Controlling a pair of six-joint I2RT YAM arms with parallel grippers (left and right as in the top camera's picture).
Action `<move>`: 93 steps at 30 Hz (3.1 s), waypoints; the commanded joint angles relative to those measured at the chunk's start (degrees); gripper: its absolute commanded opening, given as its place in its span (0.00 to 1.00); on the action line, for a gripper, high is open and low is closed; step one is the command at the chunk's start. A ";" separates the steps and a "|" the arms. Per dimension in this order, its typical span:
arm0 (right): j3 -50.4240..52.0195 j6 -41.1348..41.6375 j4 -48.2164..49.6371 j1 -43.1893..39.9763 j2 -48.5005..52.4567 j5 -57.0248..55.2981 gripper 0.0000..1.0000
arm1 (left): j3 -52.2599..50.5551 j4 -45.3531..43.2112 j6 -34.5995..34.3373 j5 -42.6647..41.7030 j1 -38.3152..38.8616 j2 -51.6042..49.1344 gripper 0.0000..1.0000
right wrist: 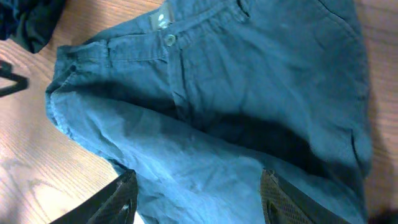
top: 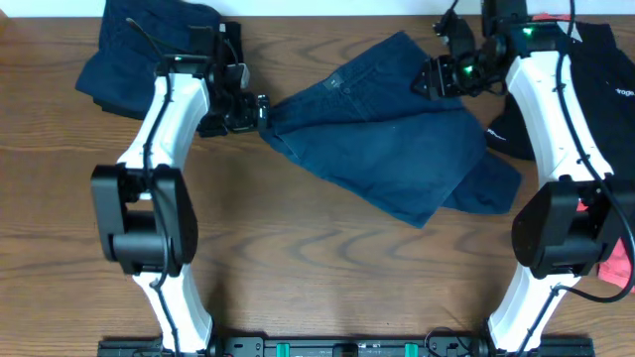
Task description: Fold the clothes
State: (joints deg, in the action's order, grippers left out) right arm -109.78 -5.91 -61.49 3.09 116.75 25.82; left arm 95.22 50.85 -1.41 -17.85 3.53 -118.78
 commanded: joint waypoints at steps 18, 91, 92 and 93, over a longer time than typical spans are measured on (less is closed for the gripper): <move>-0.37 0.46 -3.45 -0.52 -1.27 0.09 0.55 | -0.20 -11.04 2.71 -2.51 3.93 -7.98 0.75; 31.52 -15.56 15.76 43.93 -1.25 -26.43 0.88 | 1.75 -3.74 -9.86 7.19 -1.97 18.80 0.06; 32.00 -15.39 16.63 43.74 -1.25 -27.12 0.85 | 1.75 -3.69 -9.86 7.19 -1.97 18.80 0.06; 32.48 -15.19 17.46 43.56 -1.25 -27.80 0.82 | 1.75 -3.58 -9.86 7.19 -1.97 18.80 0.06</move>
State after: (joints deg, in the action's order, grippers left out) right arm -78.59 -21.08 -45.21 46.83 116.60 1.34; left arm 96.71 47.03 -10.72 -11.35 1.87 -100.20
